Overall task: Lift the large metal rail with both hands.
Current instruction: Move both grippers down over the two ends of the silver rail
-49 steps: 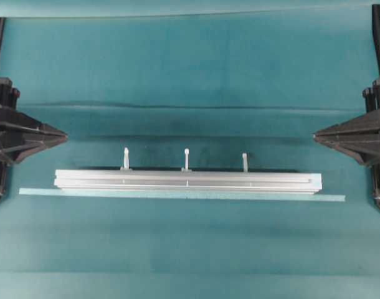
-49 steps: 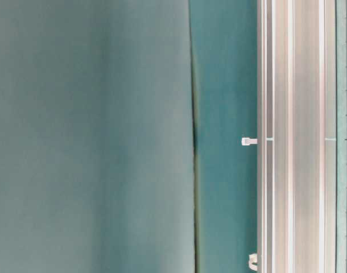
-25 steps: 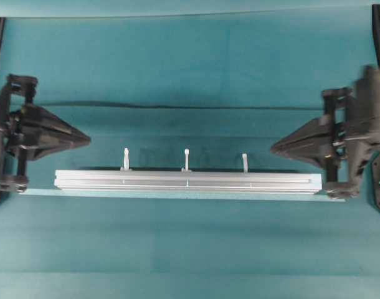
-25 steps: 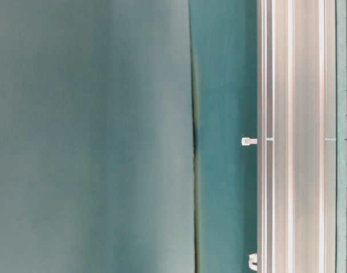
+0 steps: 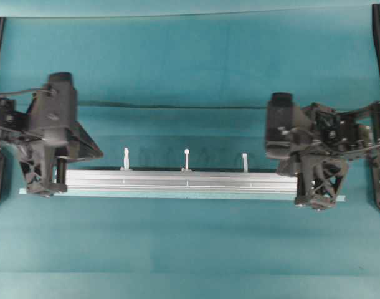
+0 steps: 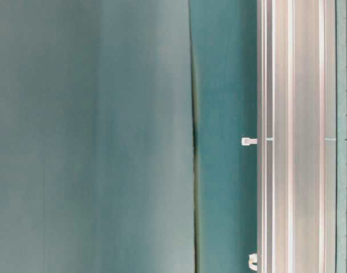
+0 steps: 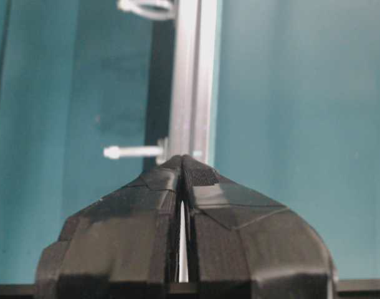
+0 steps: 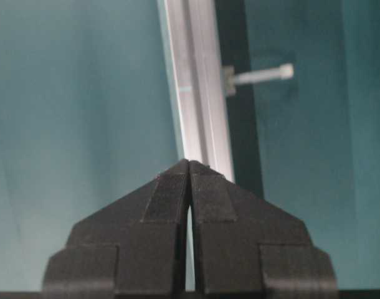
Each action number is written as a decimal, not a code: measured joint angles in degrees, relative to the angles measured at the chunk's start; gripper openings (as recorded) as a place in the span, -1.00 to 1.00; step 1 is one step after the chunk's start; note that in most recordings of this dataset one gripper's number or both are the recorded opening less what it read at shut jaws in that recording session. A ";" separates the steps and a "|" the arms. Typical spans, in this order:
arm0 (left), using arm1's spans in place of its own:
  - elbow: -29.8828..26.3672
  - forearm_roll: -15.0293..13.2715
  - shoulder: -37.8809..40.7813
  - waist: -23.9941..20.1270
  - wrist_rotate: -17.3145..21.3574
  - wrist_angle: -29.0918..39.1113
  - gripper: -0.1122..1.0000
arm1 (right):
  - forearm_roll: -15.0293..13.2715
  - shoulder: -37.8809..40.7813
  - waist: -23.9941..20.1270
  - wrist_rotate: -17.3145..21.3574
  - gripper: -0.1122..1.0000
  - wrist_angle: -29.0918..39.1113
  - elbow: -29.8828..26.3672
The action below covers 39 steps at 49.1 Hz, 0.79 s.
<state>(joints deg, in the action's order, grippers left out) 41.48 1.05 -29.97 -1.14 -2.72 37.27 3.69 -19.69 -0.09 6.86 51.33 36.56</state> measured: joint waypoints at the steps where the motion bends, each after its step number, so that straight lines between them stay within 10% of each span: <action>1: -0.26 0.00 0.44 0.00 0.35 0.35 -0.81 | 0.00 0.26 0.00 0.09 -0.79 0.35 -0.26; 15: -1.67 0.00 4.13 0.53 4.92 2.72 -0.65 | 0.00 2.99 0.00 0.00 -0.56 1.85 -0.70; 31: -3.25 0.00 10.11 0.53 4.83 7.29 0.84 | -0.09 5.71 -0.18 -3.60 0.80 1.58 -0.62; 39: -3.34 0.09 12.83 0.79 5.27 7.21 0.99 | -2.46 7.65 -1.05 -5.45 0.94 1.32 -0.18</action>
<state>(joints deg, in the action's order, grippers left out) 38.14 1.14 -17.14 -0.35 2.55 44.47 1.23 -12.04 -1.14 1.41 52.65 36.39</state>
